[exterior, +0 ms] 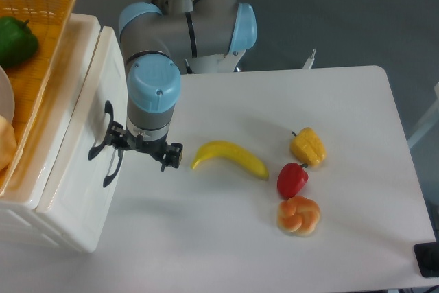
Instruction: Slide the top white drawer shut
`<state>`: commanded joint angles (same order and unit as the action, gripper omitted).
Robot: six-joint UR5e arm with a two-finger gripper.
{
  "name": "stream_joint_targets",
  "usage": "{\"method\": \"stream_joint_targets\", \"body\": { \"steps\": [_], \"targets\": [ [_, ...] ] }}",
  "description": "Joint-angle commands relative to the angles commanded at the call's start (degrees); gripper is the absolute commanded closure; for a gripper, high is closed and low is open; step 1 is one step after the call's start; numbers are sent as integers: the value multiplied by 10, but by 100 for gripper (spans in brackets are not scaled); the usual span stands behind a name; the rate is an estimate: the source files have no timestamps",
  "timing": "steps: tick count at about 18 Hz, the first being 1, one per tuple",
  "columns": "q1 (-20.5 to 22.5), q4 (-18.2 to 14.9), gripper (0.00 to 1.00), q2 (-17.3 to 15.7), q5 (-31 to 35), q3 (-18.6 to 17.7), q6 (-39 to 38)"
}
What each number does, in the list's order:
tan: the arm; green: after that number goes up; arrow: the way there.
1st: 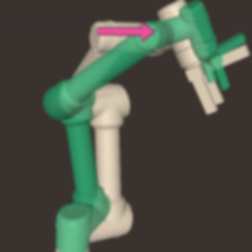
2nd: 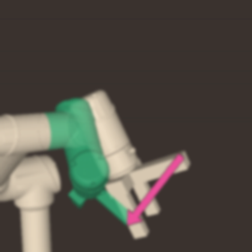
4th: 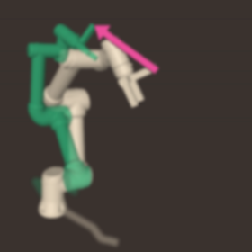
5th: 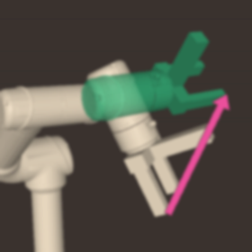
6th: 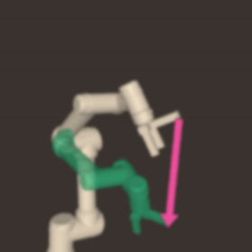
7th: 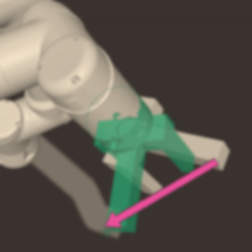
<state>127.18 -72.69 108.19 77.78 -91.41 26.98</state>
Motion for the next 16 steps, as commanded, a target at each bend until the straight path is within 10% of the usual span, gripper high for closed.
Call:
{"method": "stream_joint_targets", "body": {
  "steps": [16],
  "targets": [
    [138,2,0,1,83,51,179]
  ]
}}
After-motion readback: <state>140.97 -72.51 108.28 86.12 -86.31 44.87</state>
